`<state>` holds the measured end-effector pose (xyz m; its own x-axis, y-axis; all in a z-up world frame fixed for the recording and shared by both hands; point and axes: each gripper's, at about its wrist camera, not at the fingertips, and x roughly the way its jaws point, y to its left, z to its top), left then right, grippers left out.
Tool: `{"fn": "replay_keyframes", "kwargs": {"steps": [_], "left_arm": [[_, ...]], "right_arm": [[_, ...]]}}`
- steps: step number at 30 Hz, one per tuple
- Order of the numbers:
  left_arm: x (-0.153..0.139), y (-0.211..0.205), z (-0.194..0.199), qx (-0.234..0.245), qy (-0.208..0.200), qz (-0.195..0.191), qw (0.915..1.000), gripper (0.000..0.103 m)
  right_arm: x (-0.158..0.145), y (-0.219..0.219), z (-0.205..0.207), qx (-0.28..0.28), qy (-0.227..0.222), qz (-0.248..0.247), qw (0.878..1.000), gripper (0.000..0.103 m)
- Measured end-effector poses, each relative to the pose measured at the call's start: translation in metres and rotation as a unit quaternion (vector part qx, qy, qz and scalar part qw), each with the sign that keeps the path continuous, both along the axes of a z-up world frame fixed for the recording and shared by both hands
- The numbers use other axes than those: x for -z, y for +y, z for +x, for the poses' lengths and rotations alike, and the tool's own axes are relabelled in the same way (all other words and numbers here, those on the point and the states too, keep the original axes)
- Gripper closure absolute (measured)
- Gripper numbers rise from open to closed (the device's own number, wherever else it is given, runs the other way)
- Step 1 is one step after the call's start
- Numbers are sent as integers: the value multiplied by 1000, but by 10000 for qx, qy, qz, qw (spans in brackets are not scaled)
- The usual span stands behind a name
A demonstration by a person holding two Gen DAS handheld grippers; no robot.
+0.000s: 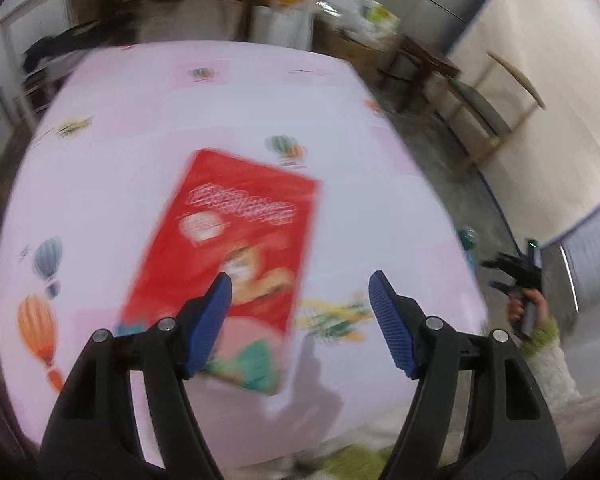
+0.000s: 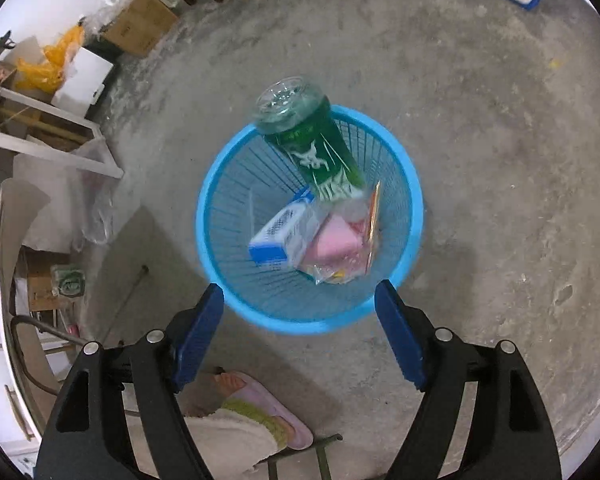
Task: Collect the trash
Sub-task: 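Release the bottle and box into the wastebasket and return both tools to the table, then grasp the red snack bag edge with the right tool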
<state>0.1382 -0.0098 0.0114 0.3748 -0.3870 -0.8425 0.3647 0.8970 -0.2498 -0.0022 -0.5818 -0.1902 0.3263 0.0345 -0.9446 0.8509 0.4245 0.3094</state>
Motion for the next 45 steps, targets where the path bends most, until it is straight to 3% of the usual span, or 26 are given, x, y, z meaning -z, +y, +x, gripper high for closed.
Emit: {"fn": "replay_keyframes", "kwargs": {"steps": [5,10,14,17,21,25,31,40,45], "left_arm": [[14,33,1,-278,37,87,9996,36],[22,46,4,-392,-216,168,9989,36],[24,71,1,-595,-344,118,9976,37],[26,84,1,-782,-547,231,9952,44],[36,92,6,-922,-635,321,9932,60],[44,87,14,-865,-706,363,9931,77],[68,72,23,-612,-506,652,9947,94],[77,71,24,-547,-481,736,9946,95],[77,70,25,-537,-481,756,9945,95]], "right_arm": [[-58,41,-20,-174,-244,-538,9981,27],[-134,96,-17,-634,-948,-898,9894,27],[-174,153,15,-1384,-1573,-681,9754,27],[-190,207,54,-2153,-2004,-204,9556,27],[-187,287,112,-3172,-2261,616,9190,27],[-164,345,146,-3676,-2010,1231,8996,27],[-141,385,160,-3817,-1647,1667,8941,29],[-124,402,173,-3707,-1592,1789,8973,38],[-116,419,186,-3619,-1670,1977,8956,51]]}}
